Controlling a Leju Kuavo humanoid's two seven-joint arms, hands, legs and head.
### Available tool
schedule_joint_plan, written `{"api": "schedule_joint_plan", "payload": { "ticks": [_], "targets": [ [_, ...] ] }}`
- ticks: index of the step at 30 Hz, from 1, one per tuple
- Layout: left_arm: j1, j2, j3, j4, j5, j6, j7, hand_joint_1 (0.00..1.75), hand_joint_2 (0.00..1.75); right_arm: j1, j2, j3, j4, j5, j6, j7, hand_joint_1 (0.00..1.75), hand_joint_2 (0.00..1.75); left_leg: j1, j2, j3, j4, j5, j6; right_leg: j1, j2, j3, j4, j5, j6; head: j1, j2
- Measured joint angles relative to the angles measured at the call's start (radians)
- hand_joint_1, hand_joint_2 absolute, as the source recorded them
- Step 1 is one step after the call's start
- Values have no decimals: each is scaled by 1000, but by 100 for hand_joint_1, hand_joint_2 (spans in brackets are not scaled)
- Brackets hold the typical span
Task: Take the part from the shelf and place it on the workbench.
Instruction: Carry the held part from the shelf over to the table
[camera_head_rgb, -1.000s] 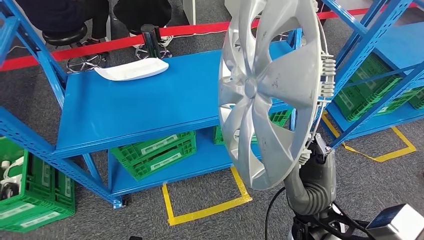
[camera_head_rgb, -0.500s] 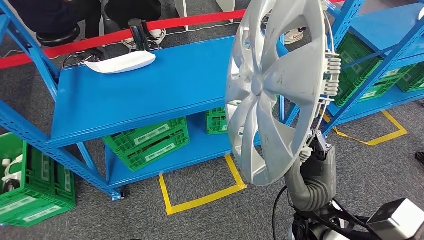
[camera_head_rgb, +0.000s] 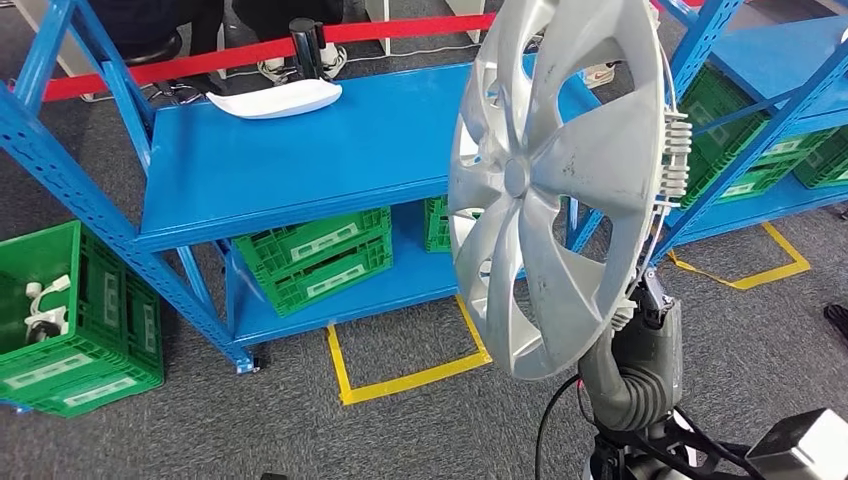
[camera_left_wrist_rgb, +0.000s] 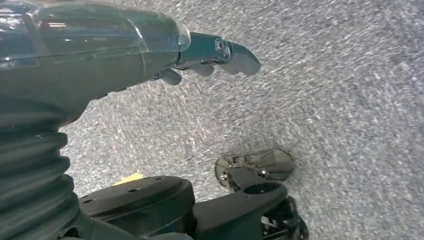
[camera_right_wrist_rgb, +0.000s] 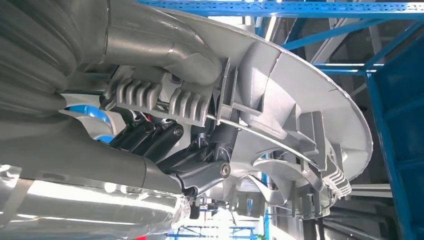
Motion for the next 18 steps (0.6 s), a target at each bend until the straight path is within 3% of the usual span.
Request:
{"api": "schedule_joint_plan", "payload": {
  "ticks": [2, 4, 6, 7, 9, 11, 12, 13, 14, 15, 16, 18],
  "targets": [
    [0, 1, 0, 0, 4, -4, -1, 0, 175, -1, 1, 1, 0, 2, 4, -2, 175, 175, -2, 1, -12, 1, 13, -7, 2, 3, 98, -150, 38, -12, 6, 0],
    [0, 3, 0, 0, 9, -10, -1, 0, 175, -5, 3, 4, 0, 8, 8, -3, 175, 175, -4, 4, -22, 0, 28, -18, 6, 7, 147, -238, 42, -22, 9, 0],
    [0, 5, 0, 0, 12, -14, 1, 0, 175, -11, 8, 7, 2, 15, 12, -4, 175, 175, -3, 8, -31, 1, 38, -31, 8, 7, 142, -256, 48, -32, 6, 0],
    [1, 6, 0, 0, 13, -16, 3, 0, 175, -15, 11, 8, 3, 17, 13, -4, 175, 175, -1, 9, -38, 9, 28, -36, 7, 4, 136, -259, 56, -39, 4, 0],
    [1, 9, 0, 0, 14, -19, 6, 0, 175, -20, 17, 10, 7, 20, 14, -4, 175, 175, 1, 6, -61, 71, -40, -43, 5, -1, 119, -264, 75, -55, -8, 0],
    [1, 10, 0, 0, 14, -19, 6, 0, 175, -21, 22, 12, 10, 21, 14, -4, 175, 175, 3, 2, -95, 191, -129, -48, 9, -3, 95, -259, 90, -63, -22, 0],
    [1, 10, 0, 1, 14, -19, 6, 0, 175, -21, 23, 12, 12, 21, 14, -4, 175, 175, 3, 0, -104, 242, -152, -50, 11, -5, 81, -254, 97, -63, -26, 0],
    [1, 11, 0, 1, 14, -19, 6, 0, 175, -21, 25, 13, 14, 21, 14, -4, 175, 175, 3, 0, -101, 268, -153, -51, 12, -6, 67, -248, 103, -63, -29, 0],
    [1, 11, 0, 1, 14, -19, 6, 0, 175, -21, 25, 13, 16, 21, 14, -4, 175, 175, 2, 0, -81, 260, -136, -51, 13, -7, 52, -241, 108, -62, -30, 0],
    [1, 11, 0, 1, 14, -19, 6, 0, 175, -22, 25, 13, 17, 21, 14, -4, 175, 175, 2, 0, -44, 217, -107, -48, 14, -7, 39, -233, 112, -60, -31, 0],
    [1, 12, 0, 1, 14, -19, 6, 0, 175, -22, 26, 14, 18, 21, 14, -4, 175, 175, 1, 0, 3, 154, -84, -43, 13, -7, 27, -224, 115, -58, -32, 0],
    [0, 16, 0, 1, 14, -19, 6, 0, 175, -24, 29, 14, 20, 21, 15, -4, 175, 175, -4, -1, 79, 37, -70, -32, 14, -7, 7, -207, 120, -51, -33, 0]
  ]
}}
